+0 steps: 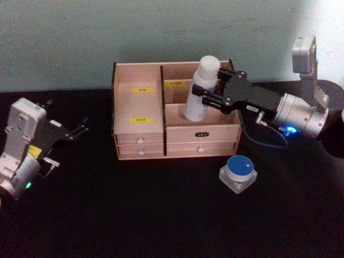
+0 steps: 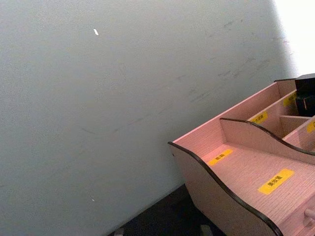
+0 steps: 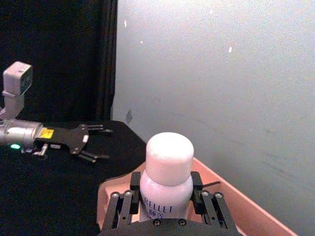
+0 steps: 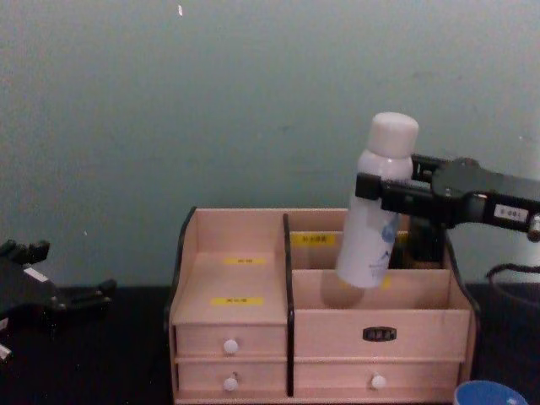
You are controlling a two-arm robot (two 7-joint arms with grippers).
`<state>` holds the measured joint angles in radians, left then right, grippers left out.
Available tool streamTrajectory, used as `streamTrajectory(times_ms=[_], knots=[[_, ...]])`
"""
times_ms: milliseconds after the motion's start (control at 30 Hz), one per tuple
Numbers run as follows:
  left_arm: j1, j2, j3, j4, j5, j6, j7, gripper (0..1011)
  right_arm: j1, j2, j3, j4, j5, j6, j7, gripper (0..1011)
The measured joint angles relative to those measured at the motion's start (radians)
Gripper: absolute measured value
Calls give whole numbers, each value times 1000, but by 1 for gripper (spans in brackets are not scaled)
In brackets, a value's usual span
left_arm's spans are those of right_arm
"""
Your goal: Pick up the facial cleanser and watermelon frost from the table and place them into the tiered storage box.
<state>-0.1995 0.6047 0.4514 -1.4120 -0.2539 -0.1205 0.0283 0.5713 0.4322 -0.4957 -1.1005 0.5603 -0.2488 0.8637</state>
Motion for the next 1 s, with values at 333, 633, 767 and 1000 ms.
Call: streamTrajectory(times_ms=[333, 633, 767, 1000], knots=[[0, 0, 0, 0, 0, 0, 0, 1001, 70, -45, 0, 88, -18, -8, -7, 592], [0, 0, 0, 0, 0, 0, 0, 1001, 132, -87, -2, 182, -33, -24, 8, 592], [0, 0, 0, 0, 0, 0, 0, 1001, 150, -100, -2, 212, -39, -30, 11, 592], [0, 0, 0, 0, 0, 0, 0, 1001, 190, -130, 0, 285, -53, -42, 21, 592]])
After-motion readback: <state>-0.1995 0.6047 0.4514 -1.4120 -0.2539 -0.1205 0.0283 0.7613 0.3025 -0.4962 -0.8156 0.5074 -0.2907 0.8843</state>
